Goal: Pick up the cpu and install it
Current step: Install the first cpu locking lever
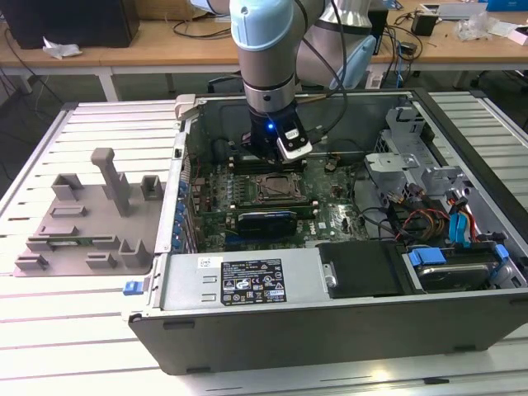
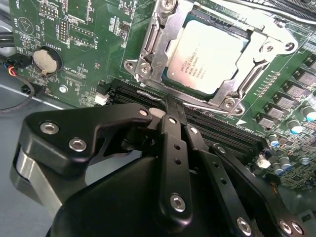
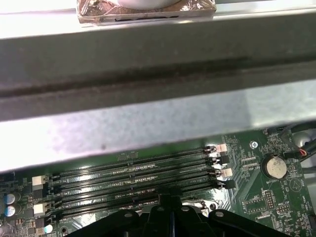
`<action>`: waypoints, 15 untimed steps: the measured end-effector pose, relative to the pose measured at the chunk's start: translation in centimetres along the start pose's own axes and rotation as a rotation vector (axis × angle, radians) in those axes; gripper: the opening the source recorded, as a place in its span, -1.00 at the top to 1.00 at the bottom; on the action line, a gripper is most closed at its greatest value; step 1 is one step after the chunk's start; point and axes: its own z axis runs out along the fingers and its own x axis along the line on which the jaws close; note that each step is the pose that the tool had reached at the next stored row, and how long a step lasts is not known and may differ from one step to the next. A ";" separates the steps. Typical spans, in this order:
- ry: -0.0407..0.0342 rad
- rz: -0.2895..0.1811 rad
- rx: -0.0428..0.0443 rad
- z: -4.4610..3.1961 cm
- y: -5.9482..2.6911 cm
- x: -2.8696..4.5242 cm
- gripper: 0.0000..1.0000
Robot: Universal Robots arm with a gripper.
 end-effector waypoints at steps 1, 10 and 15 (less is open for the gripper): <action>0.0002 -0.001 0.0000 0.00 0.00 0.00 0.79; -0.0136 0.068 0.0071 -0.27 0.07 -0.03 0.79; -0.0200 0.100 0.0105 -0.37 0.23 0.41 0.79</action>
